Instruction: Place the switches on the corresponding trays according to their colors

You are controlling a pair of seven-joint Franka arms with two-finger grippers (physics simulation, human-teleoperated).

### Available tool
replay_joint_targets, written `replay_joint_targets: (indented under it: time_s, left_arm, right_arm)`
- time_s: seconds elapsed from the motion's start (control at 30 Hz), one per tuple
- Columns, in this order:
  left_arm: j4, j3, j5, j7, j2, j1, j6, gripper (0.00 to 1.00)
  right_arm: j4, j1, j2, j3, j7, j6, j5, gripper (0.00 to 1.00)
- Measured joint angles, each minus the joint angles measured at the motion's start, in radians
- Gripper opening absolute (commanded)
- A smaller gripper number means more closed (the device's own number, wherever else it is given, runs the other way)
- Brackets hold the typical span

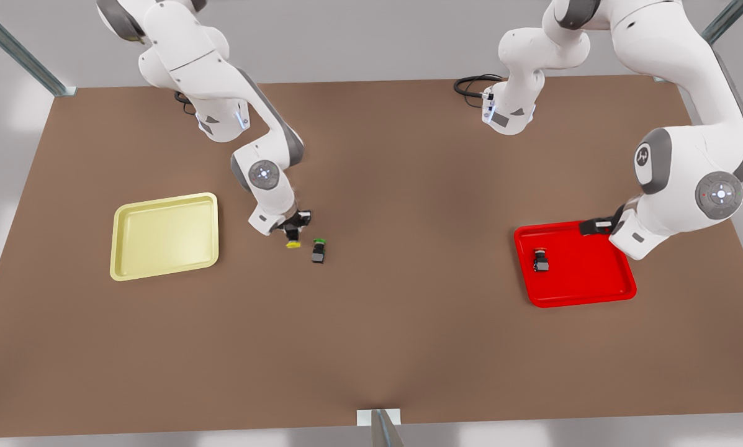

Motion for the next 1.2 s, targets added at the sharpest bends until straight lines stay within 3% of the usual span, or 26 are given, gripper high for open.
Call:
replay_joint_targets:
  time_s: [0.13,0.33,0.37,0.4,0.7,0.73,0.8,0.87,0.93,1.03,1.17,1.2]
  left_arm:
    - [0.025,0.0,-0.019,0.018,0.053,0.031,0.05,1.0]
    - [0.018,-0.029,-0.067,0.124,0.102,0.02,-0.039,1.0]
    - [0.018,-0.029,-0.07,0.125,0.103,0.022,-0.038,1.0]
    - [0.017,-0.029,-0.073,0.125,0.106,0.033,-0.039,1.0]
    - [0.05,-0.058,-0.081,0.116,0.122,0.028,0.01,1.0]
    - [0.047,-0.057,-0.086,0.123,0.126,0.036,0.059,1.0]
    - [0.047,-0.058,-0.094,0.124,0.123,0.028,0.066,1.0]
    - [0.051,-0.058,-0.098,0.124,0.121,0.029,0.067,1.0]
    - [0.051,-0.066,-0.1,0.122,0.122,0.016,0.068,1.0]
    - [0.051,-0.074,-0.102,0.124,0.111,0.017,0.064,1.0]
    - [0.056,-0.078,-0.103,0.122,0.109,0.022,0.066,1.0]
    - [0.118,-0.077,-0.1,0.125,0.107,0.02,0.06,1.0]
  right_arm:
    - [-0.095,-0.242,-0.084,0.005,-0.207,-0.002,-0.13,0.52]
    - [-0.202,-0.607,-0.176,0.007,-0.612,-0.007,-0.222,0.52]
    - [-0.208,-0.644,-0.176,0.007,-0.629,-0.007,-0.24,0.58]
    - [-0.218,-0.671,-0.176,0.006,-0.63,-0.007,-0.258,1.0]
    - [-0.216,-0.548,-0.168,0.006,-0.64,-0.005,-0.264,1.0]
    - [-0.175,-0.592,-0.162,0.041,-0.632,-0.019,-0.262,1.0]
    - [0.167,-0.695,-0.107,0.226,-0.463,-0.454,-0.205,1.0]
    - [0.485,-0.489,-0.074,0.262,-0.38,-0.771,-0.131,1.0]
    - [0.734,-0.537,-0.044,0.261,-0.347,-0.98,-0.133,1.0]
    - [0.827,-0.532,-0.095,0.27,-0.347,-1.07,-0.124,1.0]
    - [0.827,-0.552,-0.109,0.28,-0.345,-1.072,-0.117,1.0]
    - [0.826,-0.55,-0.112,0.283,-0.345,-1.076,-0.117,1.0]
